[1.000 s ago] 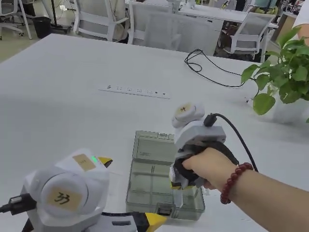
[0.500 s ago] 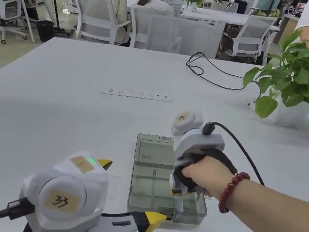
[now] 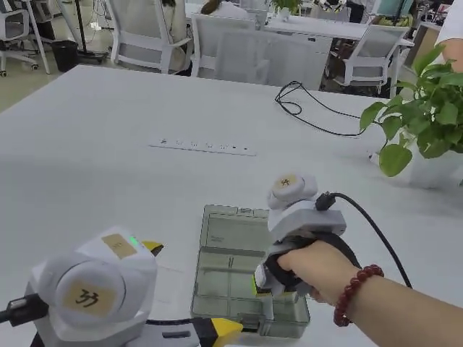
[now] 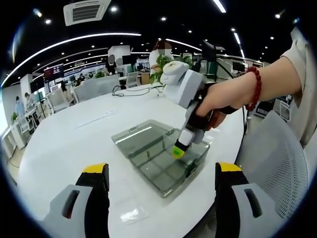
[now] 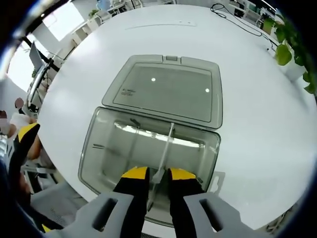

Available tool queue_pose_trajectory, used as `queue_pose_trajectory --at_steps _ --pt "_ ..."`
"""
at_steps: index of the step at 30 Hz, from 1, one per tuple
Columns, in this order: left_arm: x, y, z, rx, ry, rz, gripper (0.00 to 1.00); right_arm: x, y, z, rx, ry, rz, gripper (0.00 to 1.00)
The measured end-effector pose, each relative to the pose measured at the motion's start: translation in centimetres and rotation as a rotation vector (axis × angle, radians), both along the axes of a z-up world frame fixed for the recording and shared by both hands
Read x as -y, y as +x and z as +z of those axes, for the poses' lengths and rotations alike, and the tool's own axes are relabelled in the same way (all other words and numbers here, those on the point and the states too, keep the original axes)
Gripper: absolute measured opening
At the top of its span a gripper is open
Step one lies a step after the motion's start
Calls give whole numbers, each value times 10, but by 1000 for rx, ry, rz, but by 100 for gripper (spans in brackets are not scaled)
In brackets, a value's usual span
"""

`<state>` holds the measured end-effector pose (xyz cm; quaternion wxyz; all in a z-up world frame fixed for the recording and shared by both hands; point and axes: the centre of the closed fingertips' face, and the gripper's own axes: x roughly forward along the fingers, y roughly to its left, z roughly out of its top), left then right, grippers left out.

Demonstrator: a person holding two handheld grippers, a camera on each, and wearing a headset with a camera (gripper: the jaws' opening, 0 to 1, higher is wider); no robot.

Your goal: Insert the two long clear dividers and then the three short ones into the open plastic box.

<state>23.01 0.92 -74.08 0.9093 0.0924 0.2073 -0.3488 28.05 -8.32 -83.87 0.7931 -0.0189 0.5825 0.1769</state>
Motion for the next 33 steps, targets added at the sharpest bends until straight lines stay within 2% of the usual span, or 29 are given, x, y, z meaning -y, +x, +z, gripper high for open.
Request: queue_pose_trajectory --at_steps 2,3,7,9,11,13,14,15,17,22,23,28,33 --pt "0 0 1 0 3 1 90 -2 -2 3 6 21 8 21" --pt "-1 0 1 0 5 3 90 -4 1 6 37 41 29 22" --pt "-3 0 3 -4 7 13 90 -5 4 15 107 60 85 29" --pt "-3 -1 4 -5 7 17 90 -6 2 18 120 80 121 32" --pt "-4 -2 5 -7 7 19 89 -9 3 24 155 124 133 33" --pt "-4 -3 6 -8 7 24 89 -7 2 29 174 131 138 38" --pt "-4 -3 6 -9 7 26 89 -10 5 34 213 152 162 39" --pt "-4 -4 6 -9 6 28 89 -10 5 37 227 162 172 41" --pt "-3 -5 7 -14 1 31 89 -10 2 42 237 177 182 44" --pt "-3 -9 9 -19 -3 39 89 -10 -2 54 296 233 224 52" --pt "-3 -9 9 -18 -3 43 89 -10 -3 58 321 247 236 54" --pt "-6 -13 9 -23 4 60 89 -5 -11 67 373 292 258 59" --pt "-9 -16 9 -28 -2 79 88 3 -20 74 423 310 285 63"
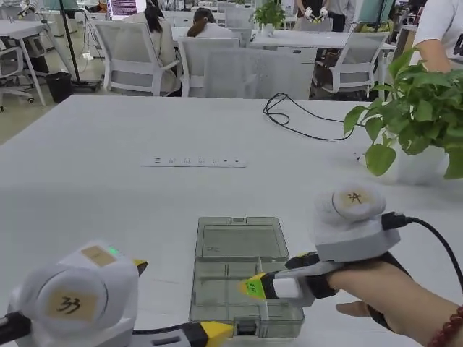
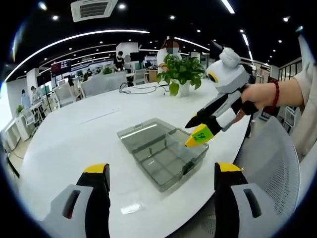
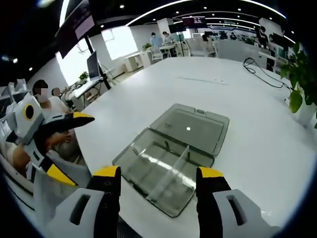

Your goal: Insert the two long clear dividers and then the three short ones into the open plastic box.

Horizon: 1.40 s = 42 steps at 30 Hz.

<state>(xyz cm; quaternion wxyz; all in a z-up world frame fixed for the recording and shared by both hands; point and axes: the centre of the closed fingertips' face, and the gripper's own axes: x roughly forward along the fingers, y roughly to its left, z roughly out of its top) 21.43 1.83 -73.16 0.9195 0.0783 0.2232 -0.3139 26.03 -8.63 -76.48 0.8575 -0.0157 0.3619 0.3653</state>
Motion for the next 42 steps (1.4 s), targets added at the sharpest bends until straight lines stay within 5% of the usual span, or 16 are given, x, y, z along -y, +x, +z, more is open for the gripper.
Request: queue_pose_trajectory --at_steps 14,31,35,38,42 --pt "-6 -6 1 -15 -10 49 87 19 -17 9 101 33 30 70" --pt "-29 1 -6 -70 27 138 81 33 -20 10 144 31 40 73" --pt "-36 5 -10 -96 28 166 76 33 -22 10 150 34 40 73" --pt "-46 7 -23 -157 82 191 72 34 -22 12 158 38 38 73" --pt "-48 11 -26 -174 56 206 69 33 -24 15 166 50 37 73"
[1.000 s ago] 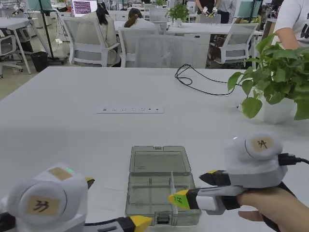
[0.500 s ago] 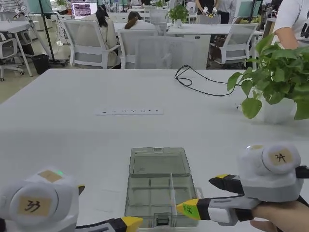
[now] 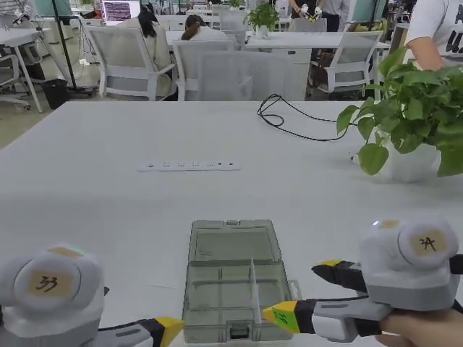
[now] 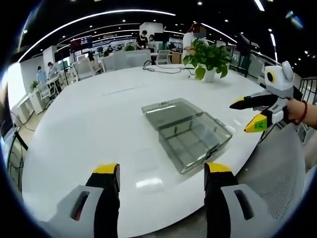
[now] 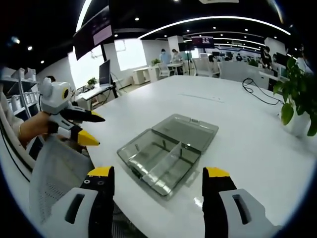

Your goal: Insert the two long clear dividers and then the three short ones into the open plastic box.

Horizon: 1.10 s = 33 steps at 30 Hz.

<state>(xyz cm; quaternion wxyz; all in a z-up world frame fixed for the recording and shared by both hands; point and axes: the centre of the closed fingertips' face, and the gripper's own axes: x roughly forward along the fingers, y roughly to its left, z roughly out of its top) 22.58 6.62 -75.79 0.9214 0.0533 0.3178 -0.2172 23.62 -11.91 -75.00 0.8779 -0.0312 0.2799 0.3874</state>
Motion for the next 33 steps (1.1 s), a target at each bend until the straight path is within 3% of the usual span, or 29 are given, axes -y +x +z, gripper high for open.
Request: queue_pose_trajectory --at_steps 3,13,15,17,20,33 --pt "-4 1 -8 -32 29 8 68 -1 -2 2 14 1 4 73" --pt "-15 11 -32 -112 61 33 59 -2 -3 5 21 11 -12 72" --pt "-18 10 -40 -144 86 36 55 -1 -3 6 18 12 -19 72" --pt "-18 11 -45 -168 70 39 53 0 -3 6 11 21 -30 72" --pt "-16 14 -50 -184 42 48 51 2 -2 5 6 22 -42 71" --pt "-21 19 -78 -257 103 89 45 12 1 -1 -20 42 -85 69"
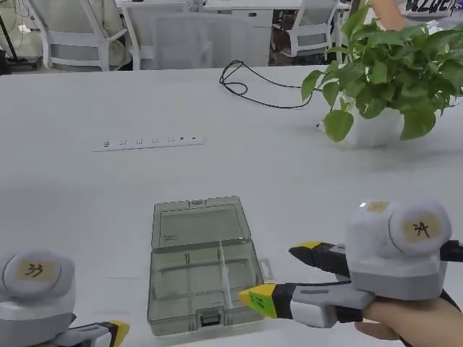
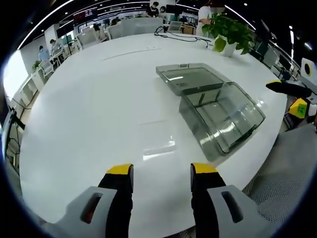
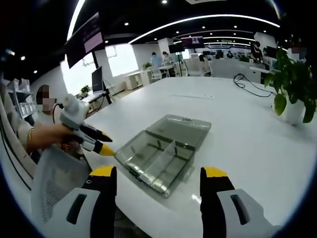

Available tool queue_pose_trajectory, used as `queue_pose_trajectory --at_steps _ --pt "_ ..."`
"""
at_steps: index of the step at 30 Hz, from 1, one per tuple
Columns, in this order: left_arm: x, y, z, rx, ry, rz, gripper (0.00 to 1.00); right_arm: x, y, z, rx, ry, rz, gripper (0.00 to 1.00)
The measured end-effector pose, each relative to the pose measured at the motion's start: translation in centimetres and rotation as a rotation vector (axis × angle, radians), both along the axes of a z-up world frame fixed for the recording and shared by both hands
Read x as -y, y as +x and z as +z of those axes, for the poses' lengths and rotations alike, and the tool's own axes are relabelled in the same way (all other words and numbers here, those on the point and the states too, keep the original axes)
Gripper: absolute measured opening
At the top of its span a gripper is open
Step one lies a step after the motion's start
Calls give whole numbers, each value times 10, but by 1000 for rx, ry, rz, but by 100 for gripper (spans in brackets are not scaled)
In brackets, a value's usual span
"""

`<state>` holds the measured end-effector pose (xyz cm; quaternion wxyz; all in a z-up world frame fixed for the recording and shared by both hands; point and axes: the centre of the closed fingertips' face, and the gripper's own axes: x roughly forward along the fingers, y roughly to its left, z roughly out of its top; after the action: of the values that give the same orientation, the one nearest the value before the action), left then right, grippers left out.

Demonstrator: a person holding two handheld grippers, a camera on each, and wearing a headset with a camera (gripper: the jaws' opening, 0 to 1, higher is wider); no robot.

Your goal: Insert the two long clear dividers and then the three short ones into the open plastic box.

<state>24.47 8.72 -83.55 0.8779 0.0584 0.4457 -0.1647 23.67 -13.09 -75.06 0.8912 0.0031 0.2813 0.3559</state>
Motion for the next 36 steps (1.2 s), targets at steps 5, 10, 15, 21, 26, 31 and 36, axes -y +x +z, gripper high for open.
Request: queue_pose_trajectory --at_steps 5,10,15,21,26,31,36 --pt "1 0 -7 -19 6 22 41 3 1 -2 -6 2 -11 69" --pt "4 -1 -10 -34 3 32 38 6 1 -4 -10 -2 -17 68" --pt "3 -1 -13 -44 16 38 35 7 0 -6 -17 -3 -19 68" --pt "0 -1 -14 -55 34 47 32 7 -1 -7 -21 -4 -18 67" --pt "2 -1 -15 -67 70 23 33 5 -1 -7 -21 -9 -14 67" --pt "1 -1 -14 -86 76 22 33 3 -1 -7 -19 -22 -8 67" --pt "1 0 -15 -109 87 24 33 3 0 -9 -24 -45 -6 66"
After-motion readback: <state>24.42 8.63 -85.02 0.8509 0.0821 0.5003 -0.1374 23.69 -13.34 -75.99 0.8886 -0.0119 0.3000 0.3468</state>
